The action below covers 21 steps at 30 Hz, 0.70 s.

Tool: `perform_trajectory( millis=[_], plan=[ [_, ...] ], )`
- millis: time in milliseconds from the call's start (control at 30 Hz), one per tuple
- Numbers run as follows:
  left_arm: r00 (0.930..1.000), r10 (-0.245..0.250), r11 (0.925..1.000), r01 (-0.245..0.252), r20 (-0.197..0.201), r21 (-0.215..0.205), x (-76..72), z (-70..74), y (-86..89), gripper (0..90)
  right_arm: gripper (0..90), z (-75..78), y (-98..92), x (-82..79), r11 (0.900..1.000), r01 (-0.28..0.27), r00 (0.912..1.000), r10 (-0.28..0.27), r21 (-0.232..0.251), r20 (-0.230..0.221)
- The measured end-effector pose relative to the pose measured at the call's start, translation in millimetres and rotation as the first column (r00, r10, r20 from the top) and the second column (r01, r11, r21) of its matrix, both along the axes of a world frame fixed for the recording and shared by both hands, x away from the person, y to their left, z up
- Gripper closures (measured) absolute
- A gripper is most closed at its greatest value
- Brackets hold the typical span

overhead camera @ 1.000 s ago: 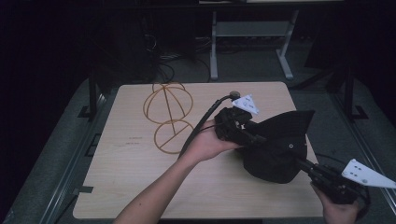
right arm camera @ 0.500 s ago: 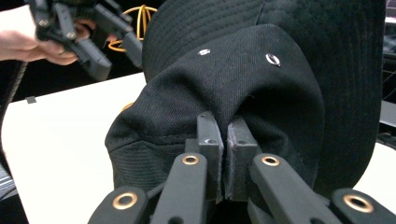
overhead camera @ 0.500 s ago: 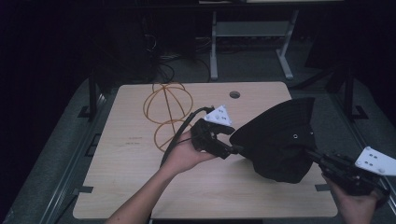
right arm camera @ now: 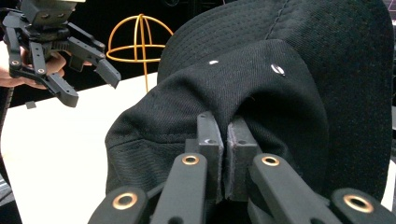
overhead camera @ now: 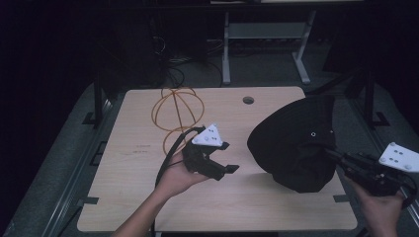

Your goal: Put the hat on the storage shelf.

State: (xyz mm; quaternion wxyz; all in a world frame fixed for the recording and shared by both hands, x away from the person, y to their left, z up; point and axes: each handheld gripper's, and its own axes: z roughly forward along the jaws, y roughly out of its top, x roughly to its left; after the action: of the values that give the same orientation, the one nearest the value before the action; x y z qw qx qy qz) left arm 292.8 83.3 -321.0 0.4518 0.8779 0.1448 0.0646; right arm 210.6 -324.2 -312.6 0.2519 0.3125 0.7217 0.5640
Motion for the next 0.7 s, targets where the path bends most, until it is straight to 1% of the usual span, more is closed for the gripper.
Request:
perform_trajectory(
  millis=[233,300,367,467,567,700],
  plan=[
    [0.9999,0.015,0.9998,-0.015,0.004,0.011,-5.2,-11.0,15.0,25.2,86.6,10.6,3.4,6.1,1.000,-0.009,1.0000,0.009,-0.021,0.003],
    [0.9999,0.012,0.9999,-0.012,-0.001,0.011,-6.7,-13.6,18.4,24.8,86.6,12.8,4.2,8.1,1.000,-0.013,0.9999,0.013,-0.019,0.005],
    [0.9998,0.016,0.9998,-0.017,0.009,0.013,-8.3,-15.8,21.6,24.5,86.6,14.3,5.0,10.1,1.000,-0.016,0.9999,0.016,-0.016,0.004],
    [0.9998,0.021,0.9997,-0.021,0.006,0.012,-9.9,-18.5,24.0,24.3,86.7,15.4,6.2,12.0,1.000,-0.014,0.9999,0.014,-0.018,0.001],
    [0.9997,0.025,0.9995,-0.025,0.002,0.020,-13.3,-24.5,28.7,24.3,86.8,16.8,7.3,17.0,1.000,-0.007,1.0000,0.006,-0.012,-0.006],
    [0.9995,0.031,0.9995,-0.031,0.007,0.012,-19.2,-31.0,34.8,24.0,86.8,22.5,7.8,21.3,1.000,-0.015,0.9999,0.015,-0.004,-0.006]
  ],
)
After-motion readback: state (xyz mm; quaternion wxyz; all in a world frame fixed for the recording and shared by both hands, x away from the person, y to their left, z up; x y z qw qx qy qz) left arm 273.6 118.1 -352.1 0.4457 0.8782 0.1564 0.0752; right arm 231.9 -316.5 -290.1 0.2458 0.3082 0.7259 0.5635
